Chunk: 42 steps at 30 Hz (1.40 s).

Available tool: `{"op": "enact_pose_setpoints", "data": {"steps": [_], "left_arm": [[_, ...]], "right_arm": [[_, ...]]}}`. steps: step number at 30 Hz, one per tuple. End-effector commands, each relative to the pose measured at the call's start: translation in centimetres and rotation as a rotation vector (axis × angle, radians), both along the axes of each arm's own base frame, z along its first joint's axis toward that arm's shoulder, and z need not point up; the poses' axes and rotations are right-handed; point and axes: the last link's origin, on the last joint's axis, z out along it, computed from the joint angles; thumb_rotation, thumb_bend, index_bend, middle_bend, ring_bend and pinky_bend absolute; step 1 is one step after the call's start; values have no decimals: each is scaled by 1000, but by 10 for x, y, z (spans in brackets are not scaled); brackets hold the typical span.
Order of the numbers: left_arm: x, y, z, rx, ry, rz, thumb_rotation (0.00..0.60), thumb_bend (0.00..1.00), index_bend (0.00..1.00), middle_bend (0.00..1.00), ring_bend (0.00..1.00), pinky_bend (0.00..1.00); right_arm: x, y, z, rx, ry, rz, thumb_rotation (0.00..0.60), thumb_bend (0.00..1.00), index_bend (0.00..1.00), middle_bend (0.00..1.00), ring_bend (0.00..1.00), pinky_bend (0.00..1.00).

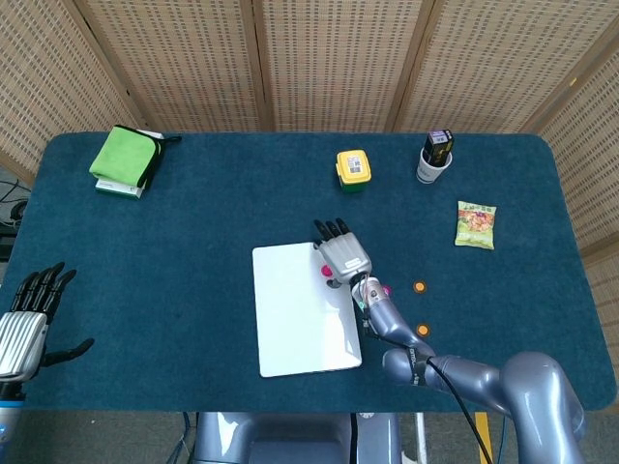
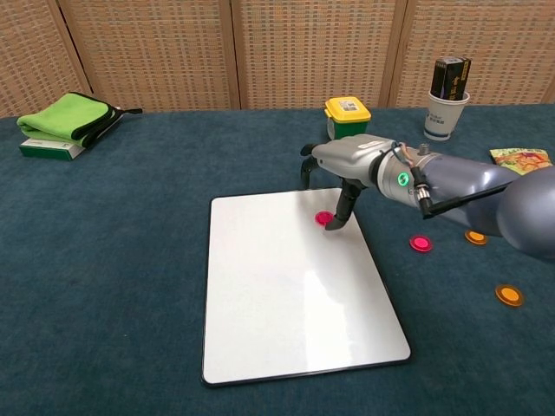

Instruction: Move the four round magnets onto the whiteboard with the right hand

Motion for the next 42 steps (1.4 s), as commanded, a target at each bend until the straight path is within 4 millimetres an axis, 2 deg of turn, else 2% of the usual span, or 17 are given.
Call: {"op": "enact_pose_setpoints", "data": {"steps": [1, 5, 9, 13, 18, 23, 29, 42], "left_arm": [[0, 0, 0, -1, -1, 1, 600, 0, 0, 0, 0, 0], [0, 0, 0, -2, -3, 3, 600, 0, 0, 0, 0, 0], [0, 0, 0, -5, -5, 3, 600, 0, 0, 0, 0, 0], [1, 0, -1, -15, -8, -1, 600, 0, 0, 0, 0, 0], [1, 0, -1, -20, -10, -10, 600, 0, 0, 0, 0, 0], [2, -1, -1, -21, -13, -15, 600, 0, 0, 0, 0, 0], [2, -1, -1, -20, -13, -20, 600, 0, 0, 0, 0, 0], [1, -1, -1, -19, -14, -14, 600, 0, 0, 0, 0, 0]], "right_arm": [[-1, 1, 5, -9, -9, 5, 600, 213, 270, 0, 0, 0], [-8, 6, 20, -28, -18, 17, 600, 252, 293, 0, 0, 0], [-28, 17, 40, -42, -11, 11, 600, 316, 381, 0, 0, 0], [-56, 34, 61, -45, -2, -19, 600, 356, 410, 0, 0, 0], [-81, 52, 73, -51, 8, -48, 600, 363, 416, 0, 0, 0], [-102, 62, 74, -47, 0, -98, 600, 363, 416, 0, 0, 0], [-117, 69, 66, -43, -19, -121, 600, 363, 416, 0, 0, 0], [-117, 64, 45, -44, -15, -106, 600, 363, 416, 0, 0, 0]]}}
